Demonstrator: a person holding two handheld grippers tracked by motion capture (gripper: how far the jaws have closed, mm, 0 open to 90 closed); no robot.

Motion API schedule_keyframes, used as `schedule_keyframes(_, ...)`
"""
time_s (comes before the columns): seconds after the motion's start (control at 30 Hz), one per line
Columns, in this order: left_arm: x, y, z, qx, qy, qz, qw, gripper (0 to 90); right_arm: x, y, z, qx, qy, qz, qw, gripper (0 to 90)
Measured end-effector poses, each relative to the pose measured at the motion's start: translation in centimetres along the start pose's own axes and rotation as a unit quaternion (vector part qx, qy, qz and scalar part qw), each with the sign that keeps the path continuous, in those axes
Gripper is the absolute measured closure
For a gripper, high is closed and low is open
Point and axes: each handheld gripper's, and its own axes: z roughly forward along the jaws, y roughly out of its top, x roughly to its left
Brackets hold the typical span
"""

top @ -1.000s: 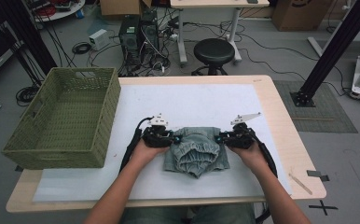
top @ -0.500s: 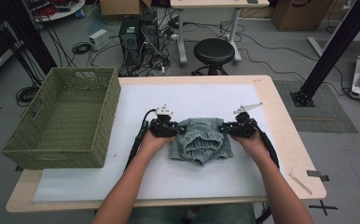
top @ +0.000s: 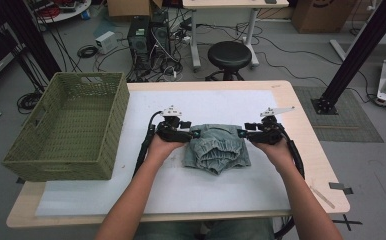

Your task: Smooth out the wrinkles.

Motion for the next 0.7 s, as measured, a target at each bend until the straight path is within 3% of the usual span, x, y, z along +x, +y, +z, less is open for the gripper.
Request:
schedule_keyframes(0.1,-1.5,0.2,-0.3,-0.003,-0.026,0.009,0.9996,35.0,1.8,0.2,-0.4,-0.005,0.024,-0.016,0.9996,41.4)
schedule_keyframes(0.27,-3.2,-1.2,0.5,0.045,-0.054,0.021,0.9973,32.4,4.2,-1.1,0.3,0.031,0.04,-0.04,0.9979,41.3)
schedule_keyframes(0.37,-3.2,-2.2,0.6,0.058,-0.064,0.025,0.9959,31.0,4.4,-2.8,0.7,0.038,0.045,-0.035,0.9977,41.0)
schedule_keyframes(0.47,-2.8,-2.9,0.5,0.061,-0.071,0.019,0.9955,29.2,4.2,-4.1,0.6,0.026,0.052,-0.026,0.998,40.6)
schedule_keyframes(0.6,-2.8,-2.9,0.0,0.053,-0.068,0.01,0.9962,27.7,4.1,-4.1,0.5,0.024,0.051,-0.025,0.9981,39.6)
schedule_keyframes(0.7,-3.2,-2.5,-0.9,0.033,-0.066,0.016,0.9971,25.8,4.1,-4.0,0.1,0.01,0.047,-0.027,0.9985,35.0)
